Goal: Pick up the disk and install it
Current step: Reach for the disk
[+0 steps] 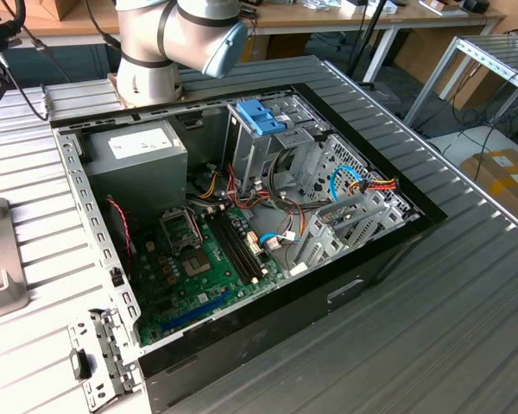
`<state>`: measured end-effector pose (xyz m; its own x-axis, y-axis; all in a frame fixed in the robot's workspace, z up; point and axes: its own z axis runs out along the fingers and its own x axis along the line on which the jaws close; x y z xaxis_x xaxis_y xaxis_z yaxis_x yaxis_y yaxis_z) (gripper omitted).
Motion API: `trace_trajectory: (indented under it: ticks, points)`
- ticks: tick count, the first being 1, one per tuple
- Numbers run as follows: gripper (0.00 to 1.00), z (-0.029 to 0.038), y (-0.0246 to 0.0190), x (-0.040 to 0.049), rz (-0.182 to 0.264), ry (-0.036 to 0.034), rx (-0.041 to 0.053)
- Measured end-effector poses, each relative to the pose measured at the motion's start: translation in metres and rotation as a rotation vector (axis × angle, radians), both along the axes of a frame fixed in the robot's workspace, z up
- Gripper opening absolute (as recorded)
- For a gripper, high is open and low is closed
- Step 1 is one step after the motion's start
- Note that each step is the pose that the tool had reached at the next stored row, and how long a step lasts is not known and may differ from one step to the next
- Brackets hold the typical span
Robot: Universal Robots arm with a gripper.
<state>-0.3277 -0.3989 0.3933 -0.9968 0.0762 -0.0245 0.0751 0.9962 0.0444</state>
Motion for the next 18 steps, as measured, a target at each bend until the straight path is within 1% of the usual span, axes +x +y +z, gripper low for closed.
trace_trajectory:
  ticks: [18]
  points:
    - [0.1,0.0,0.0,-0.0116,0.0,0.0,0.0]
